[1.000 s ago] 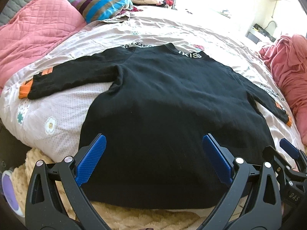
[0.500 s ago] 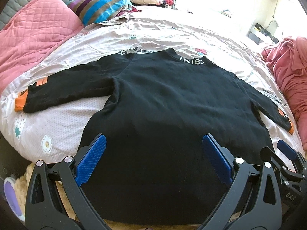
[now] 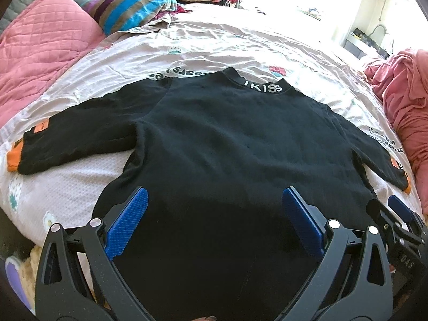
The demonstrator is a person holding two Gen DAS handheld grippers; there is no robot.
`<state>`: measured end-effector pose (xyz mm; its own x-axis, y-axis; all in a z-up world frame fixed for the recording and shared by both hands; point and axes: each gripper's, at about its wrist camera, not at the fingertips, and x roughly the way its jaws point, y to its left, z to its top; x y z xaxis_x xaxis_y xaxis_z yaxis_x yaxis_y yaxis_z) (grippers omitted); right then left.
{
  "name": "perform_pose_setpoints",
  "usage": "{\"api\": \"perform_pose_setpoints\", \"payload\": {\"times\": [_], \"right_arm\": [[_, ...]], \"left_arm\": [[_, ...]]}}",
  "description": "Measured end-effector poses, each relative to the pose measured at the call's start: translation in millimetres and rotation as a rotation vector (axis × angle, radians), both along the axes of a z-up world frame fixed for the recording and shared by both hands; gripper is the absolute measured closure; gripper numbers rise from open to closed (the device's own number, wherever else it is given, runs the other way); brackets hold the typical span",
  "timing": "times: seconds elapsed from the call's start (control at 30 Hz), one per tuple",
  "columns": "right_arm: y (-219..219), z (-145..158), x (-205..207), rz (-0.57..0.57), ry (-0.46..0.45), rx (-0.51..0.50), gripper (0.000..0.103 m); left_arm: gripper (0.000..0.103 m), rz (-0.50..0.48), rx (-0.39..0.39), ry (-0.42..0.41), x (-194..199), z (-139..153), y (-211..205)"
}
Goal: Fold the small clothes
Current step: 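Move the right tool along the sleeve toward its orange cuff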
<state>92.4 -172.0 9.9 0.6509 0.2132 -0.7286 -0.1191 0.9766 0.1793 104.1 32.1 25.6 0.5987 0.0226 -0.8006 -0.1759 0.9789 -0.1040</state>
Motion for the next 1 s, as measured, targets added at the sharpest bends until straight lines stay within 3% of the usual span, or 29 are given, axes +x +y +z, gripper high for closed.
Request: {"api": "perform_pose_setpoints", "payload": {"times": [0.43,1.0], "right_arm": [[-30.1,-2.5,35.2,-0.101,-0.006,0.017,0.004],[-102.8,-18.7,70.2,-0.292,0.013,-0.006,0.004]], "left_arm": [[0.008,-0.031,-0.009,0.023,36.0,-4.6,-7.8],[0.008,-0.042,0.007,0.062,79.3,-21.2,-16.7]]}}
